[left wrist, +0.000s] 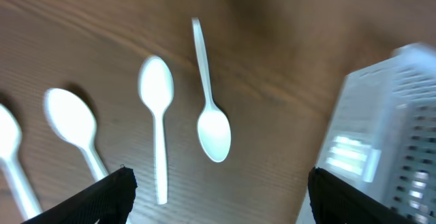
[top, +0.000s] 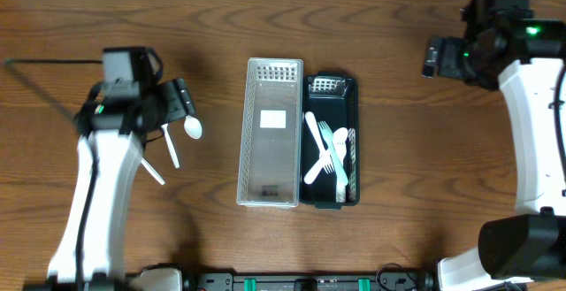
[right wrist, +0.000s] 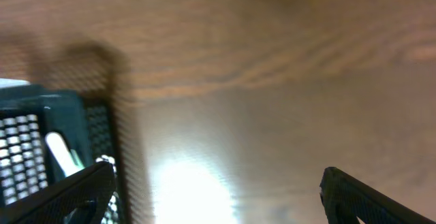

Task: Pack container
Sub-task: 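Move the left gripper to a white spoon and grasp its handle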

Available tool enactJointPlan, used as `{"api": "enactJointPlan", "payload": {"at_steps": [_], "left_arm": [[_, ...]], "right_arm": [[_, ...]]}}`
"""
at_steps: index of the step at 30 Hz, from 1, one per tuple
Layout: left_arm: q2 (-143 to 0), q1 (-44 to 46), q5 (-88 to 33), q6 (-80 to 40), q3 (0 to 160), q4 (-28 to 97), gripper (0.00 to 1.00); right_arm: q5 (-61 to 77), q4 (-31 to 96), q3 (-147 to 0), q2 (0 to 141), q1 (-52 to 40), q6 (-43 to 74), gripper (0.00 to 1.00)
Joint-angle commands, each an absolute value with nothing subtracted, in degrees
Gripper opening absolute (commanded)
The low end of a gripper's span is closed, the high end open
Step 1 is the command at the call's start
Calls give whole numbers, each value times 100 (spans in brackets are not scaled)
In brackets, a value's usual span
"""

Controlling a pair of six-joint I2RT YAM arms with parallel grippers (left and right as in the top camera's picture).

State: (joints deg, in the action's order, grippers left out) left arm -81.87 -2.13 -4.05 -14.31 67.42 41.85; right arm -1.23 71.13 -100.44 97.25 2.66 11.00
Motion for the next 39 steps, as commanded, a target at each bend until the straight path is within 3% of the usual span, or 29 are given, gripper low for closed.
{"api": "enactJointPlan", "payload": {"at_steps": [1,15,27,39], "left_arm": [[-9061,-196,-921,-1559,7024,4064,84],[-11271,-224,-1002,-1835,7413,3745,85],[-11675,-244,-937,-1833,7413,3286,85],[-11681,-250,-40,-1907,7413,3822,85]], "right_arm": [[-38,7229,-10049,9762,480,950,99],[-43,7290,-10049,9760,486,884,99],[-49,7498,-10049,9762,486,891,95],[-62,7612,-10049,9760,486,941,93]]}}
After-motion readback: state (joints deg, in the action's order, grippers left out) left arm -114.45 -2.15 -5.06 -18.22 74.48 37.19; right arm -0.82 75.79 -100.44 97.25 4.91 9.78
